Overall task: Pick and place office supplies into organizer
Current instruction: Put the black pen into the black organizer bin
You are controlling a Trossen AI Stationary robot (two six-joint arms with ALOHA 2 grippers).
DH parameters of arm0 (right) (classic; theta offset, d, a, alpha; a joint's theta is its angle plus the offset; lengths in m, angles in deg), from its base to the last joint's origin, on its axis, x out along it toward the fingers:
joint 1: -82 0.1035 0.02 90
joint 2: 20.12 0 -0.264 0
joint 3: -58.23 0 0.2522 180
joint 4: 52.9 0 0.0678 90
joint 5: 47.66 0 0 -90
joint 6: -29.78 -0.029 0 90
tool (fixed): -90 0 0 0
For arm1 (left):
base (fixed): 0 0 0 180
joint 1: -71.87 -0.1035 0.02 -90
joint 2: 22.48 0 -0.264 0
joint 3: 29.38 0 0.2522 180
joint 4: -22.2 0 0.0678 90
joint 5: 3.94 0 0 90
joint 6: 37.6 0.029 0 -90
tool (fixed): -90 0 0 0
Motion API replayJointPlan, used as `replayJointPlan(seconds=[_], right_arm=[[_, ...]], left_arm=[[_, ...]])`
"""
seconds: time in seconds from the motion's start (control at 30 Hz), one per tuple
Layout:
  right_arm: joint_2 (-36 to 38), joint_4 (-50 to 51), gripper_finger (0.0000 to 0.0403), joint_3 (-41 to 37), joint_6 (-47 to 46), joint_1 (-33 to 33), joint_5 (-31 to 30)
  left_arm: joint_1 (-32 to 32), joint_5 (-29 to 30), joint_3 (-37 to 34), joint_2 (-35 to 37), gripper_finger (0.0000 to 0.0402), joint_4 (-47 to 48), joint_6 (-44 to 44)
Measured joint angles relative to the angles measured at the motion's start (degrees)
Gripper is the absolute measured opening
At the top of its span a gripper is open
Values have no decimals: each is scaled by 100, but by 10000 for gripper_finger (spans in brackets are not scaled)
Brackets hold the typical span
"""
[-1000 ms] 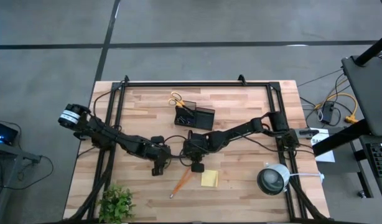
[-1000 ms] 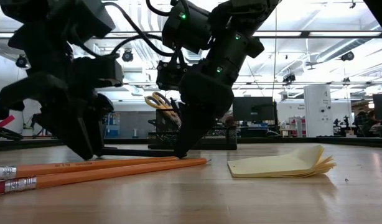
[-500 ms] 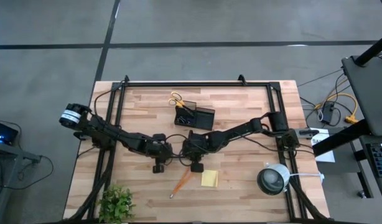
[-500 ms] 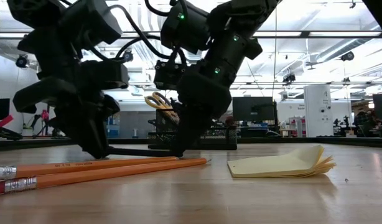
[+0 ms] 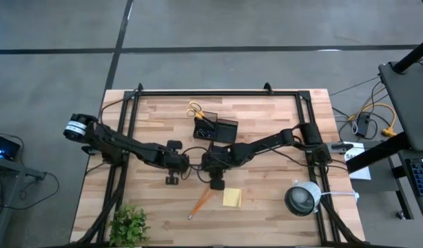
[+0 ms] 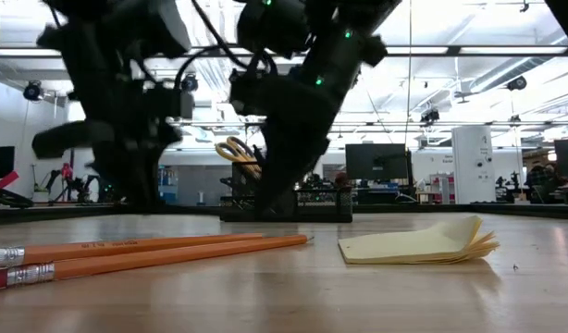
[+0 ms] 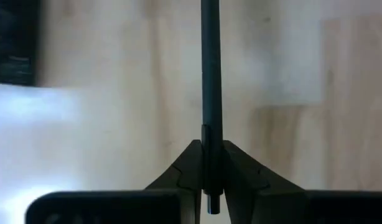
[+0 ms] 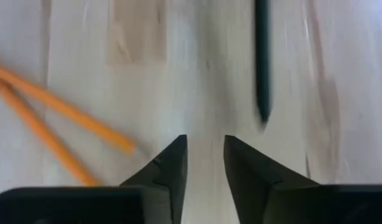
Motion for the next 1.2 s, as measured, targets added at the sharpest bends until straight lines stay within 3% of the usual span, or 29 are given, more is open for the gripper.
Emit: replayJointPlan(seconds=[0.1, 0.2, 0.37, 0.63, 0.8, 0.9, 1.2], right_arm=[[208, 634, 111, 8, -256, 31, -216], [512, 1372, 121, 5, -530, 131, -801], [1082, 2315, 129, -114, -1205, 451, -1885], [1649, 3192, 111, -398, -2878, 864, -1995], [1713, 3195, 97, -512, -3569, 1076, -2137], [1712, 3164, 90, -523, -3780, 1162, -2305], [1712, 3167, 71, -523, -3648, 1187, -2399]], left_arm=[[-43, 499, 374, 176, 23, 847, 334], [-117, 1103, 818, 435, 23, 1381, 963], [-531, 1976, 1609, 729, 23, 1760, 2763], [-2091, 2590, 2943, 205, 22, 2079, 5640], [-2539, 3343, 3678, -511, 22, 2223, 7246], [-2542, 3373, 3909, -886, 22, 2594, 7690], [-2429, 3308, 3962, -1561, 21, 2125, 8250]])
